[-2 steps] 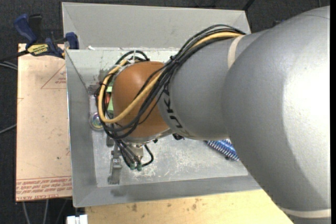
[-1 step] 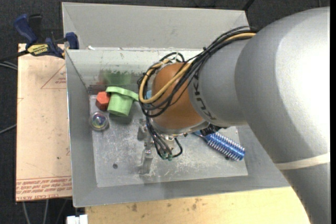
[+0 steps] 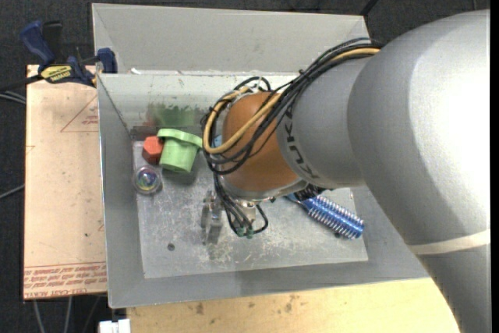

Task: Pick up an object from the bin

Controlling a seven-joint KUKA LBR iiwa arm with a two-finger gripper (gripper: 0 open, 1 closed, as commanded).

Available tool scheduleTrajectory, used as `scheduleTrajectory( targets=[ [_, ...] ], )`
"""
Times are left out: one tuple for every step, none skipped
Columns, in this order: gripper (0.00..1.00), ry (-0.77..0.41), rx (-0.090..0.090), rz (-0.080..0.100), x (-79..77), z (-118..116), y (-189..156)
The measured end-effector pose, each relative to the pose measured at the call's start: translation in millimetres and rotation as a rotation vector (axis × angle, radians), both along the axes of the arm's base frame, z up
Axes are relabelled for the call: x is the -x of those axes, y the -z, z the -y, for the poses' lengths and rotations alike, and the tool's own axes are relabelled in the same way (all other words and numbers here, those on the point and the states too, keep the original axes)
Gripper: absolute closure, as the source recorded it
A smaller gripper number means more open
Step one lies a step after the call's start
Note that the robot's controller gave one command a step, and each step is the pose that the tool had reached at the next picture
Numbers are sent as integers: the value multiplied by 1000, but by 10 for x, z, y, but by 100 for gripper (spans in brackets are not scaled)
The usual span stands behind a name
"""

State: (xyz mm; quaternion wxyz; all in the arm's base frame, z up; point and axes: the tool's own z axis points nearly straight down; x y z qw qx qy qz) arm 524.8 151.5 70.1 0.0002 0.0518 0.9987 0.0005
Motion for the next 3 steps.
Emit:
scheduleTrajectory(
  targets=[
    [100, -24, -4, 2, 65, -593, -6],
    [100, 127, -3, 3, 121, -786, -433],
    [0, 128, -1, 1, 125, -775, -420]
  ],
)
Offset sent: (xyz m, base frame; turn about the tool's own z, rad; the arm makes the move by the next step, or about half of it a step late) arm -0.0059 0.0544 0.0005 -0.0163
